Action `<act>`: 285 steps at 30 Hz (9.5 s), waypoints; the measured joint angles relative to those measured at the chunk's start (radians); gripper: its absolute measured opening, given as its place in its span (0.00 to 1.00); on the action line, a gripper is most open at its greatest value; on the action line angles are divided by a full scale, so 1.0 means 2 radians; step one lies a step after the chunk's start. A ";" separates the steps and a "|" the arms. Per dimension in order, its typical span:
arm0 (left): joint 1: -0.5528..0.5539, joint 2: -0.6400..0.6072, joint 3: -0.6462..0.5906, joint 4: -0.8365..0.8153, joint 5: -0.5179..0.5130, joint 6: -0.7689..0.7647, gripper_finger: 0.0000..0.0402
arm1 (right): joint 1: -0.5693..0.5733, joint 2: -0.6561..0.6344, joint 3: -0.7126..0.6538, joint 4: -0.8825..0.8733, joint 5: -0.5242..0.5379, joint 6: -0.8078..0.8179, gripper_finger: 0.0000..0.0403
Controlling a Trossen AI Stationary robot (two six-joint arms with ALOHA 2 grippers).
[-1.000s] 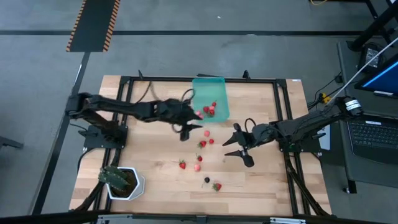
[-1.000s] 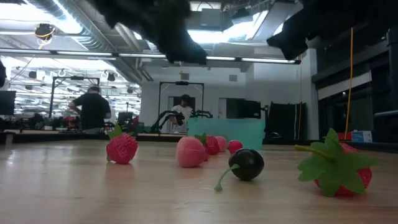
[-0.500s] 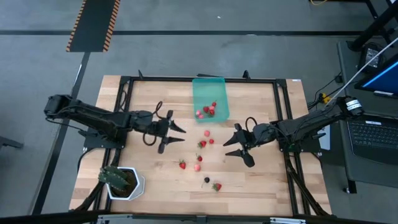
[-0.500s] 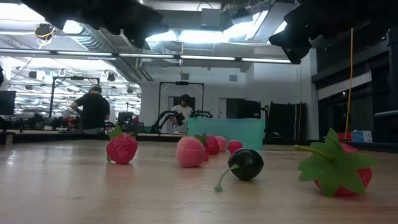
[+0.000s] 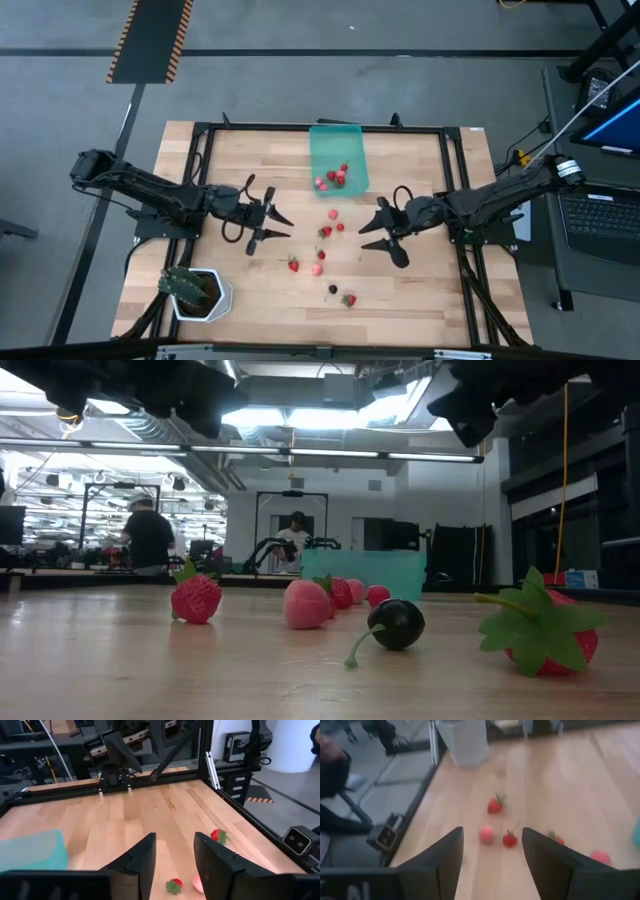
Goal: Pick and placing Produce into tupperware
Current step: Put the red strawberry into the blue bin
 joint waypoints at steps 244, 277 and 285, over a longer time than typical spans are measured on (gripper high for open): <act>-0.029 -0.158 -0.114 -0.024 -0.052 -0.044 0.00 | 0.045 0.184 -0.178 0.557 0.453 -0.091 0.34; -0.029 -0.158 -0.114 -0.024 -0.053 -0.026 0.11 | -0.239 0.184 0.070 0.060 0.141 -0.080 0.34; -0.029 -0.158 -0.114 -0.024 -0.053 -0.025 0.06 | -0.289 0.184 0.097 -0.001 0.059 -0.092 0.34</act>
